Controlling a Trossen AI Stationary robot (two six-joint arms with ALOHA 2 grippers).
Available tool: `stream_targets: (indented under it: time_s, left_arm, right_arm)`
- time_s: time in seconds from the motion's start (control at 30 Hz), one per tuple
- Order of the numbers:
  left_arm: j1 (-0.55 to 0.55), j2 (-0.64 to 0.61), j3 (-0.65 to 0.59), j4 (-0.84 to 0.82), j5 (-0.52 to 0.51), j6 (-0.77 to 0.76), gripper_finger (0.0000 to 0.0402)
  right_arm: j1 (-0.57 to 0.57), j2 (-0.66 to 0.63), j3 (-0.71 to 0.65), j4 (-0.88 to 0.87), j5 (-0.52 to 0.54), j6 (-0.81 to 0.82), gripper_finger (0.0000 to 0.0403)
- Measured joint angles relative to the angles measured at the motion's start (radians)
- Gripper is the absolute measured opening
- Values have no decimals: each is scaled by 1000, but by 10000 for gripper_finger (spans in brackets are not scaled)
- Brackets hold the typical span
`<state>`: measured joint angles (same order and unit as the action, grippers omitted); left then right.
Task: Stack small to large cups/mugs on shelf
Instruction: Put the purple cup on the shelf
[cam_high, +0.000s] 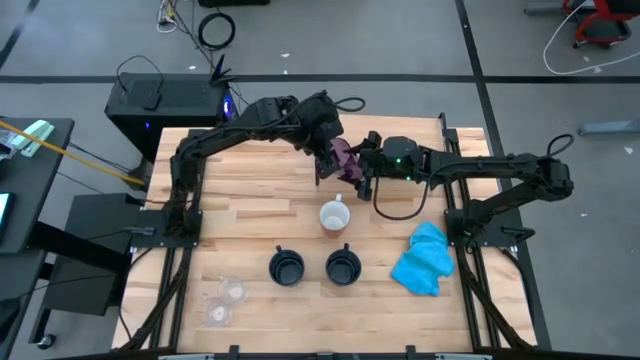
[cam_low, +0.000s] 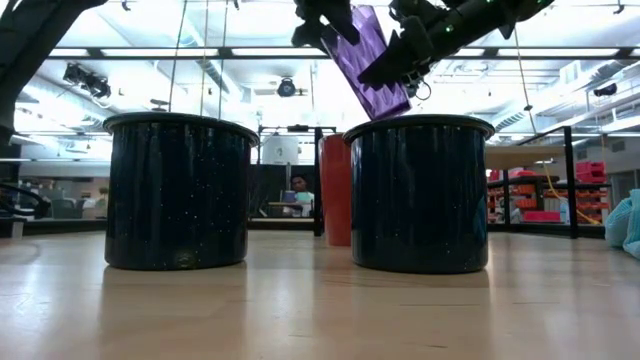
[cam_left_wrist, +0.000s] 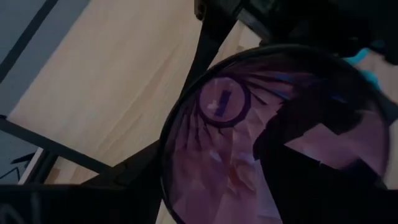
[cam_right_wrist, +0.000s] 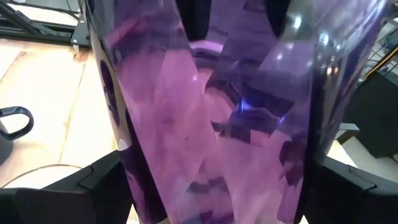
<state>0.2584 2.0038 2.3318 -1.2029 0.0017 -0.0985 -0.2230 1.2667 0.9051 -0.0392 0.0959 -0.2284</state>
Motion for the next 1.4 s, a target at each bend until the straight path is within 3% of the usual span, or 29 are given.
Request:
stream_targets:
  time_s: [0.3, 0.6, 0.87, 1.1, 1.4]
  left_arm:
    - [-12, -67, 0, 4, -24, 5, 256]
    - [-64, -128, -1, -11, -158, 92, 253]
    - [-146, -134, -24, -49, -283, 139, 226]
    - [-174, -228, -311, -1, -348, 143, 198]
    - [-173, -495, -782, 372, -340, 135, 170]
  right_arm:
    - [0, -5, 0, -1, 0, -3, 359]
    - [-27, -14, 0, -36, 0, -3, 359]
    - [-56, -20, 1, -57, 0, -6, 357]
    - [-89, -27, 1, -95, -1, -6, 357]
    - [-123, -45, 0, -53, -47, -8, 359]
